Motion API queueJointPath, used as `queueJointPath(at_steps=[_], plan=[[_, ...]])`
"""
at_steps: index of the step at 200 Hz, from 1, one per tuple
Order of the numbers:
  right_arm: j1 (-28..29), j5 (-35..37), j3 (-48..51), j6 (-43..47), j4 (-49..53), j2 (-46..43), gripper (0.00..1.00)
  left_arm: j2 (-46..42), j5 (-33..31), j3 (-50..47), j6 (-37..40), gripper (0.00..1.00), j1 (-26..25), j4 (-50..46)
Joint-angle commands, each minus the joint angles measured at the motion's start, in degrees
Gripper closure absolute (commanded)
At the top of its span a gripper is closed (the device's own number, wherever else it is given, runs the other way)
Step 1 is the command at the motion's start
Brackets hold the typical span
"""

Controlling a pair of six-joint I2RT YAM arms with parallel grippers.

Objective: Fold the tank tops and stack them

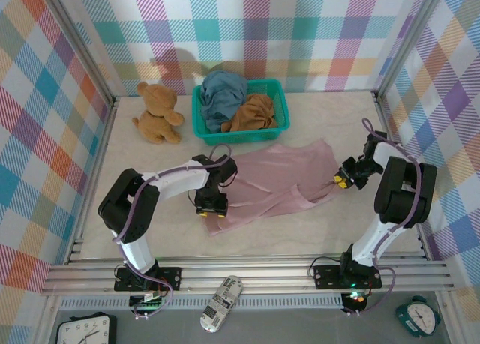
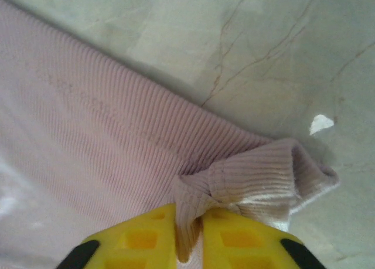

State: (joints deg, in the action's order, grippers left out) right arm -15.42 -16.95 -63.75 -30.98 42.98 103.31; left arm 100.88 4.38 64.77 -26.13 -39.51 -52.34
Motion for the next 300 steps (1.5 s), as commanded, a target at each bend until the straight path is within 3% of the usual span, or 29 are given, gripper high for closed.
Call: queueJointPath(at_steps=[1,35,68,95,126,144,178,223,270,300], plan=[[-0.26,0.72,-1.51,1.01,-0.94,1.04,0.73,-0.19,-0.52,1.76,-0.53,0.54,0.61,-0.40],[-0.30,1.39,-0.64,2.60,-1.91,1.23,0.59,0.36,-3.68,1.71,0.64,0.56,0.82,-3.28],[-0.28,4.29,1.79,4.34,-1.07,0.12,0.57,0.14,-5.50,1.36,2.21,0.55,2.92,-1.80],[-0.29,5.57,3.01,6.41,0.25,-1.97,0.54,1.59,-4.43,4.75,2.75,0.54,3.38,-0.97],[0.13,4.11,2.16,7.43,1.84,-8.83,0.43,2.01,-1.62,8.18,2.58,0.52,3.39,0.57],[1.53,2.21,2.58,6.46,3.05,-12.28,0.43,3.35,0.85,8.55,2.17,0.52,3.22,2.58],[9.86,-3.43,8.93,0.48,-1.44,-17.61,0.45,4.70,4.11,6.23,1.97,0.53,1.90,5.19],[20.48,-4.03,15.27,-5.60,-12.47,-15.46,0.51,3.98,5.62,0.99,2.05,0.54,1.73,6.40],[20.70,3.08,17.64,-4.57,-7.65,-10.85,0.57,2.44,8.77,-2.33,0.99,0.55,0.54,6.73],[19.38,8.61,19.05,-5.93,-0.87,-15.26,0.58,0.68,10.78,-3.16,-1.14,0.54,-1.90,6.85]])
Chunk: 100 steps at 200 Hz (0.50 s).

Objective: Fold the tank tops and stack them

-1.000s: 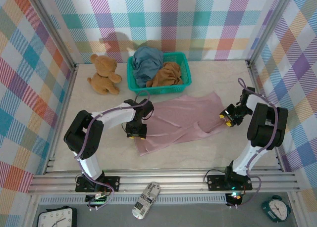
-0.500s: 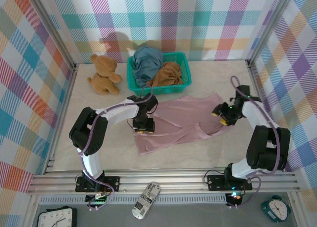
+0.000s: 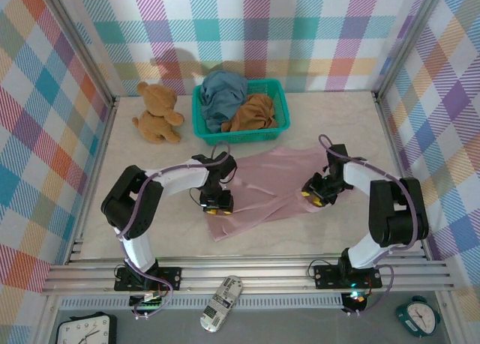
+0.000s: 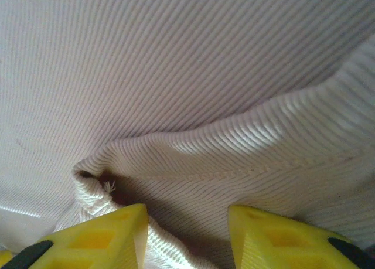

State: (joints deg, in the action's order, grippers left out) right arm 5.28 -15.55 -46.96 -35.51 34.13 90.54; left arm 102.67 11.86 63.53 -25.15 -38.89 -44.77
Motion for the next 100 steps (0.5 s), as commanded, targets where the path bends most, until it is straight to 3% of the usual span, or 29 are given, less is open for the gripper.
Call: queueJointPath(at_steps=[1,62,83,100], plan=[[-1.41,7.38,2.38,-1.45,8.15,-2.66,0.58,-1.13,3.41,-1.96,-2.24,0.54,-2.59,-0.65],[-9.32,11.18,5.40,0.58,12.98,-10.65,0.57,-2.66,6.07,0.30,-5.03,0.51,-7.36,-0.49],[-9.42,9.27,0.34,9.78,12.13,-12.10,0.50,-4.15,2.21,4.24,1.03,0.47,-6.09,-5.40],[-8.77,3.43,-4.14,20.09,7.82,-12.87,0.46,-5.31,1.02,5.87,7.68,0.43,-1.29,-7.63]])
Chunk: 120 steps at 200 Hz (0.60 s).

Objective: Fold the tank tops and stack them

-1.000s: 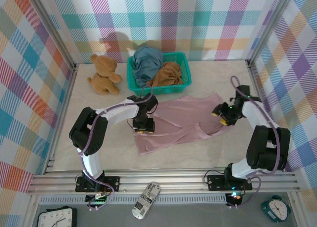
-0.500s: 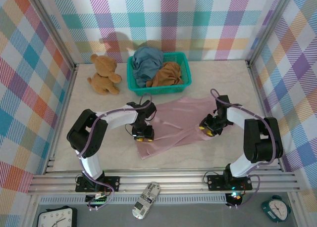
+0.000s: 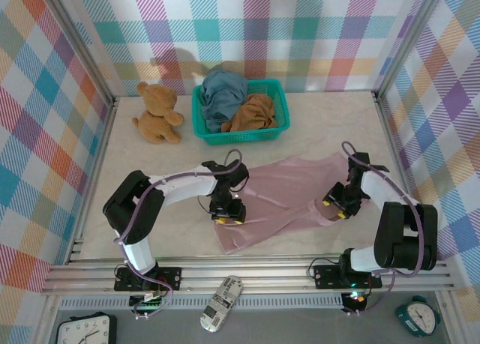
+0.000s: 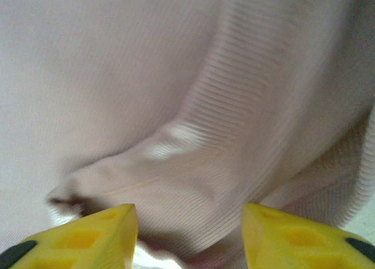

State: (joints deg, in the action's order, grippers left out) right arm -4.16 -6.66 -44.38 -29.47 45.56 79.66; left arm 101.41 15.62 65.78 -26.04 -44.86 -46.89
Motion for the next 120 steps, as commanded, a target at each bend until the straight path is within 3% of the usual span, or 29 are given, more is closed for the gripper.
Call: queueJointPath(at_steps=[1,23,56,90,120], plan=[[0.79,-5.87,-6.92,14.69,-3.98,-2.02,0.46,-4.08,-2.63,3.64,9.00,0.43,5.04,-5.59],[2.54,-12.72,-10.05,25.39,-11.82,-1.18,0.42,-4.24,-2.50,6.72,22.29,0.40,12.91,-7.81],[4.94,-17.77,-15.77,40.79,-18.09,6.90,0.42,-2.19,-6.08,11.00,38.48,0.39,18.82,-5.07],[5.86,-22.96,-21.40,55.77,-19.84,16.68,0.44,6.08,-3.70,17.56,47.00,0.41,24.31,-5.31],[6.70,-22.44,-23.99,67.41,-19.08,21.40,0.44,8.62,-3.69,17.49,52.19,0.41,26.07,-2.24]])
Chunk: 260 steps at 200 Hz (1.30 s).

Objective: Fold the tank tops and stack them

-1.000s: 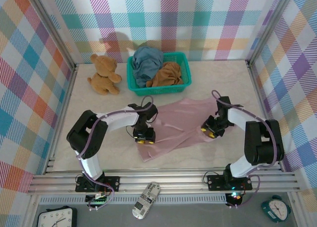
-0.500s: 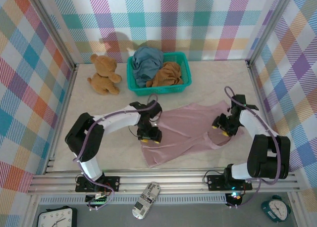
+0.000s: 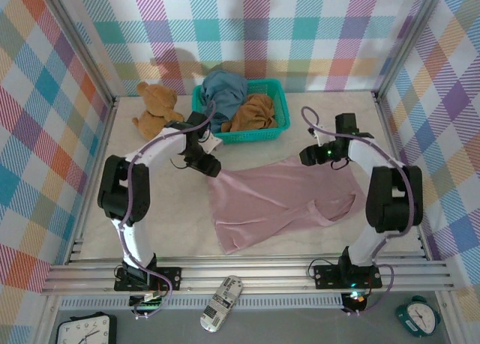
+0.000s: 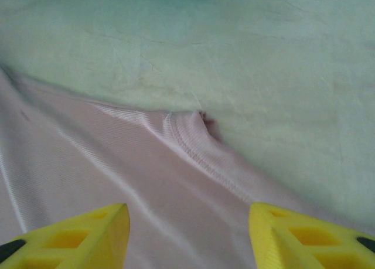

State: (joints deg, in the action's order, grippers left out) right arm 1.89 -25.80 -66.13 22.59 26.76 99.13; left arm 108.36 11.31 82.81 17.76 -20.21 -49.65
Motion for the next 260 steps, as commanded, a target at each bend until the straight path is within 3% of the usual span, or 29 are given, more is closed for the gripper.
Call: queueJointPath(at_steps=[1,37,52,89,165,217,260], plan=[[0.65,-3.20,-2.34,15.76,-0.25,2.06,0.43,1.72,0.67,0.49,8.54,0.41,1.45,0.65],[1.63,-3.84,-4.49,21.84,-0.55,6.55,0.43,3.31,6.21,-0.05,15.41,0.42,3.60,1.50],[2.94,-4.08,-8.43,24.04,3.90,9.85,0.45,3.52,7.98,-0.93,18.12,0.43,3.60,2.36],[4.72,-3.82,-16.75,27.40,13.29,16.38,0.47,5.90,7.14,0.22,21.99,0.45,3.60,0.48],[7.65,3.61,-22.11,30.74,18.54,22.77,0.49,7.57,5.56,0.21,22.15,0.58,3.62,3.36],[8.27,7.34,-19.76,28.75,12.60,20.85,0.60,8.44,6.09,1.20,21.46,0.67,3.60,3.68],[8.72,11.81,-20.21,28.65,9.56,22.08,0.76,8.80,6.27,2.26,21.11,0.84,3.60,2.81]])
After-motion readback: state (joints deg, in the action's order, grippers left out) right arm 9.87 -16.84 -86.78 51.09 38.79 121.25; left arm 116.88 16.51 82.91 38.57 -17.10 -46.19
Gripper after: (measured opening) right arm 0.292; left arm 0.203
